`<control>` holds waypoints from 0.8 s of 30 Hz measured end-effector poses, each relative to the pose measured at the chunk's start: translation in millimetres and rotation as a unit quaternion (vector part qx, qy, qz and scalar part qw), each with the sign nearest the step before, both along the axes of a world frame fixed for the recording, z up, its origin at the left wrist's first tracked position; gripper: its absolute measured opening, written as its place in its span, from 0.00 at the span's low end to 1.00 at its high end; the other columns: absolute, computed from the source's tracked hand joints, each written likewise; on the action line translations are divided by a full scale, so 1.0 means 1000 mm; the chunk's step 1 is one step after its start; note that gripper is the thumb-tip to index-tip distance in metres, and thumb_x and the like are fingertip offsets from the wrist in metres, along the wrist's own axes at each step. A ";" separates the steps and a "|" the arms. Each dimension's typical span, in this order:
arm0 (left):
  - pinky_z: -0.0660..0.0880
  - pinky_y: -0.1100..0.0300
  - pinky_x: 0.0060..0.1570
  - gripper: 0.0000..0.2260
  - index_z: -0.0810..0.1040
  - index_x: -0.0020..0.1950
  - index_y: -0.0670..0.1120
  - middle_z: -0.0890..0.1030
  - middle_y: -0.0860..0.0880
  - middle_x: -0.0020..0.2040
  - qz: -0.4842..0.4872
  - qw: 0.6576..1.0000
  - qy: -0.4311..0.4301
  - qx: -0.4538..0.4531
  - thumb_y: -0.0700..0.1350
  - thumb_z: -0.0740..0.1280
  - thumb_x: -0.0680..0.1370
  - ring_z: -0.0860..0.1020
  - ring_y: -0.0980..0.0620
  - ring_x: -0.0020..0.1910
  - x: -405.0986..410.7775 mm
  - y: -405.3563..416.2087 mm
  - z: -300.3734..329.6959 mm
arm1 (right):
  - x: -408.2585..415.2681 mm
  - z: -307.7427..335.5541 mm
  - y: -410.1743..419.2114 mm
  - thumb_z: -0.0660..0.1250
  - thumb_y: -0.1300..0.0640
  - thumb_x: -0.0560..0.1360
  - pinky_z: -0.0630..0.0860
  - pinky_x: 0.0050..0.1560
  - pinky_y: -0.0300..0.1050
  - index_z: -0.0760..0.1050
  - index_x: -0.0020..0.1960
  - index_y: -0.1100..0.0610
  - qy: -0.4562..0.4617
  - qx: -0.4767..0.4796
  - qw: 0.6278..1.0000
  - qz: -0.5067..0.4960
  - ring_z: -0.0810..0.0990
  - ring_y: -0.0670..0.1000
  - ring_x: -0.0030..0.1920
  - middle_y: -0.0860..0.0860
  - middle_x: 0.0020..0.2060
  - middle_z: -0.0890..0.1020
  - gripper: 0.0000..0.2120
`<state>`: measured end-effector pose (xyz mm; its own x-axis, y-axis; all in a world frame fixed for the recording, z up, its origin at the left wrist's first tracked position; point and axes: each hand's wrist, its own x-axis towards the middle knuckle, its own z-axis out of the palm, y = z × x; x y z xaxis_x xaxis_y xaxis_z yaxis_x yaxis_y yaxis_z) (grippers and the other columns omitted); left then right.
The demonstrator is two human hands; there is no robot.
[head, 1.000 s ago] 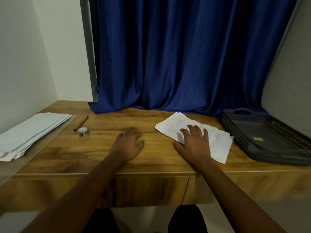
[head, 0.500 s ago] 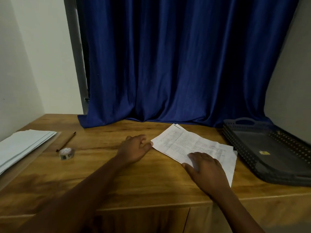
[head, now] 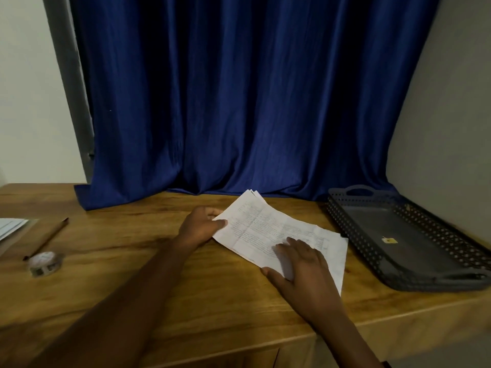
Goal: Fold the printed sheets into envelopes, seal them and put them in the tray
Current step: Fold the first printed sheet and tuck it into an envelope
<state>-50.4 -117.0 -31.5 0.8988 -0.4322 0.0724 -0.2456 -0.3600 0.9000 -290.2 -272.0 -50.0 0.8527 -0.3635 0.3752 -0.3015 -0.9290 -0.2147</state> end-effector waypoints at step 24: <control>0.77 0.63 0.38 0.21 0.77 0.67 0.45 0.83 0.47 0.60 0.102 0.984 -0.139 0.053 0.50 0.74 0.77 0.83 0.51 0.47 -0.023 0.013 0.007 | -0.004 -0.002 0.002 0.50 0.39 0.82 0.54 0.79 0.59 0.58 0.78 0.46 0.041 0.031 0.993 -0.106 0.56 0.55 0.80 0.52 0.80 0.61 0.27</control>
